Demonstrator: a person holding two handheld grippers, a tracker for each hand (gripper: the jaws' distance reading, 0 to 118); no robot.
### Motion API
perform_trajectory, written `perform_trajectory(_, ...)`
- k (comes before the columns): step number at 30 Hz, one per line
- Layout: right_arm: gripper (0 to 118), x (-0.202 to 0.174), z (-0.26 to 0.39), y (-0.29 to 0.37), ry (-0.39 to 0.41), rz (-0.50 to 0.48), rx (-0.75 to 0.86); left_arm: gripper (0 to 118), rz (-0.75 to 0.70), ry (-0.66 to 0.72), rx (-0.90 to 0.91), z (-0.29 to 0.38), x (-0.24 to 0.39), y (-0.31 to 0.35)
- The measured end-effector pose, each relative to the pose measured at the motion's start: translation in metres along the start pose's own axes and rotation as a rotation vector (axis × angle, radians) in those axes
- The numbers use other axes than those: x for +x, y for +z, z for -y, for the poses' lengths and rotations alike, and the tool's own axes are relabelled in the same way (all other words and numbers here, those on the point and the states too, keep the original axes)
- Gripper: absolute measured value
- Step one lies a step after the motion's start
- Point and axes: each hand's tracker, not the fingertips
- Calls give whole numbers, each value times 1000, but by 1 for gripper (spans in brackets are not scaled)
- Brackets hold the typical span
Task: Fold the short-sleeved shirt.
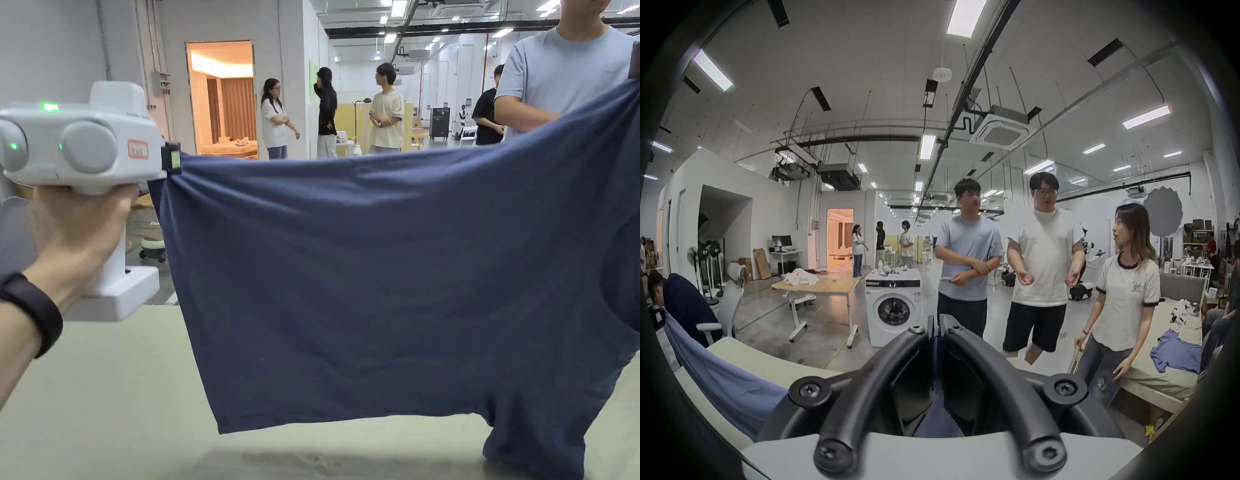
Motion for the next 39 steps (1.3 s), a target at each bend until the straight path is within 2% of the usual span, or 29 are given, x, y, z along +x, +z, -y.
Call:
perform_trajectory(3,1,-2,42,-7,-6,-24,-75,0,16,14,-88,43,2,-7)
perform_trajectory(5,1,-1,74,-8,-10,-31,-114,0,13,70,-150,79,6,-2)
perform_trajectory(9,1,5,132,17,-35,-65,-159,0,57,107,-183,128,8,20)
perform_trajectory(12,1,19,168,55,-14,-107,-169,0,87,126,-186,156,6,53)
perform_trajectory(13,1,26,181,74,-25,-110,-163,0,91,145,-187,168,4,68)
perform_trajectory(14,1,33,195,93,-97,-126,-154,0,111,183,-188,181,1,83)
perform_trajectory(16,1,49,222,123,-153,-158,-203,0,133,198,-205,208,-8,105)
perform_trajectory(20,1,70,273,196,-148,-163,-230,0,144,238,-194,261,-14,178)
perform_trajectory(23,1,82,310,254,-175,-172,-260,0,141,267,-216,298,-22,230)
perform_trajectory(27,1,93,355,322,-217,-153,-307,0,141,295,-262,339,-33,291)
perform_trajectory(32,1,105,408,386,-239,-121,-425,0,121,265,-326,373,-35,360)
perform_trajectory(33,1,107,415,393,-259,-111,-450,0,119,256,-332,379,-35,368)
perform_trajectory(39,1,109,462,418,-256,-73,-545,0,115,262,-427,414,-32,385)
